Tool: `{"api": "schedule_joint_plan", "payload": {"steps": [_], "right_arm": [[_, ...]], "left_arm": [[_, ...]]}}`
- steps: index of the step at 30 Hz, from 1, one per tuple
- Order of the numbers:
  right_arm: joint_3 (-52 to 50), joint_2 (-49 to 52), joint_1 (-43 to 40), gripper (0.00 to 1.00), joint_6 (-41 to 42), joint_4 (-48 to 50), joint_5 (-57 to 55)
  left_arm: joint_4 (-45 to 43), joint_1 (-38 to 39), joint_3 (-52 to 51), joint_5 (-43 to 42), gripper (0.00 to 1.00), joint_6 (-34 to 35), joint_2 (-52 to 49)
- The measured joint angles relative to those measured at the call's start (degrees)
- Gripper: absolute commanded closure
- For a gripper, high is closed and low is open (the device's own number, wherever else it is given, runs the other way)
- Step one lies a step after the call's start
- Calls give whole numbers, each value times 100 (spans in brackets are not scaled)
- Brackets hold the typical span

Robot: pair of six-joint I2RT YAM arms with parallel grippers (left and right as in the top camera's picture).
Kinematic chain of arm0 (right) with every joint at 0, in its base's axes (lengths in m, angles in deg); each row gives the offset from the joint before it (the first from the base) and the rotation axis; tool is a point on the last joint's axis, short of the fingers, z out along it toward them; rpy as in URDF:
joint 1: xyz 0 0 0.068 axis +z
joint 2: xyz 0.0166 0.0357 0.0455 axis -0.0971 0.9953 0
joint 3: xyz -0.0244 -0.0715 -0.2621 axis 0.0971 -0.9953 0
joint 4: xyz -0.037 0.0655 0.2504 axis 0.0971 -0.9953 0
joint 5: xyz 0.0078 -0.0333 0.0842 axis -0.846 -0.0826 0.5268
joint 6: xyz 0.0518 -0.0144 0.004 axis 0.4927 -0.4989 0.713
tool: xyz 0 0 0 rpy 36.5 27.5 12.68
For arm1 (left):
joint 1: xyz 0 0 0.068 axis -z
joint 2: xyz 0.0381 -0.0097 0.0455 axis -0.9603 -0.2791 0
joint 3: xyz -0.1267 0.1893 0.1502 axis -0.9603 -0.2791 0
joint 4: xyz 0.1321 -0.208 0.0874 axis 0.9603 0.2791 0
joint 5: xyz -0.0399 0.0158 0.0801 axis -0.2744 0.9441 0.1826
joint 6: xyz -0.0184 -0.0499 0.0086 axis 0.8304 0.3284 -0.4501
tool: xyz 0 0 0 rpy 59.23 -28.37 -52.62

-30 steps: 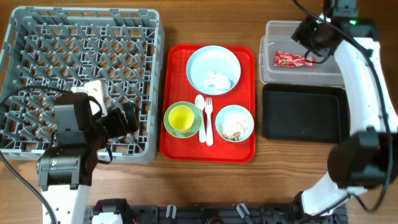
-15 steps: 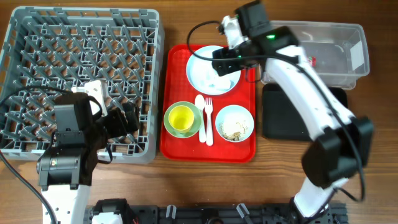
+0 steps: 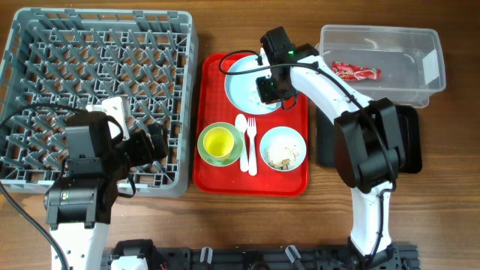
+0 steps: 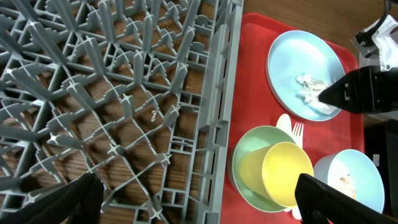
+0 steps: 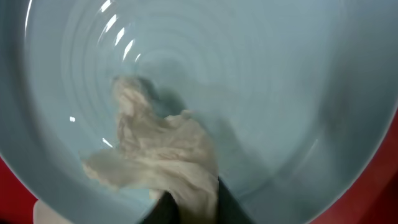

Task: Sort waste into correct bins and load items into the dishwasher rack
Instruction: 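Grasp the white tissue on the plate with right gripper, then drop the tissue into the clear bin with right gripper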

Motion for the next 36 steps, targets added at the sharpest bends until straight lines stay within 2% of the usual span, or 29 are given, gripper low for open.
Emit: {"api": "schedule_joint_plan", "payload": {"steps": [5, 9, 12, 14, 16, 18, 19, 20, 21, 22, 23, 25, 30, 36], "right_arm": [[0, -59, -15, 96, 107, -240, 15], [0, -686, -199, 96, 319, -219, -35], [24, -1722, -678, 96, 654, -125, -251], [146, -2297, -1235, 90, 953, -127, -380], [208, -2459, -1676, 88, 1196, -208, -455], [170, -2455, -2131, 73, 1427, -345, -490], [85, -2409, -2378, 57, 1543, -376, -483], [31, -2358, -2540, 46, 1604, -391, -479], [-7, -2312, -2643, 40, 1652, -391, -476], [-42, -2234, -2767, 24, 1655, -391, -479], [-61, -2168, -2844, 18, 1687, -385, -476], [-120, -2068, -2918, 14, 1646, -304, -476], [-133, -2057, -2922, 12, 1097, -238, 120], [-177, -2990, -2695, 15, 195, -1537, 944]], "left_arm": [[0, 0, 0, -2, 0, 0, 0], [0, 0, 0, -2, 0, 0, 0], [0, 0, 0, 0, 0, 0, 0], [0, 0, 0, 0, 0, 0, 0], [0, 0, 0, -2, 0, 0, 0], [0, 0, 0, 0, 0, 0, 0], [-2, 0, 0, 0, 0, 0, 0], [0, 0, 0, -2, 0, 0, 0], [-2, 0, 0, 0, 0, 0, 0], [-2, 0, 0, 0, 0, 0, 0], [0, 0, 0, 0, 0, 0, 0], [2, 0, 0, 0, 0, 0, 0], [2, 0, 0, -2, 0, 0, 0], [-4, 0, 0, 0, 0, 0, 0]]}}
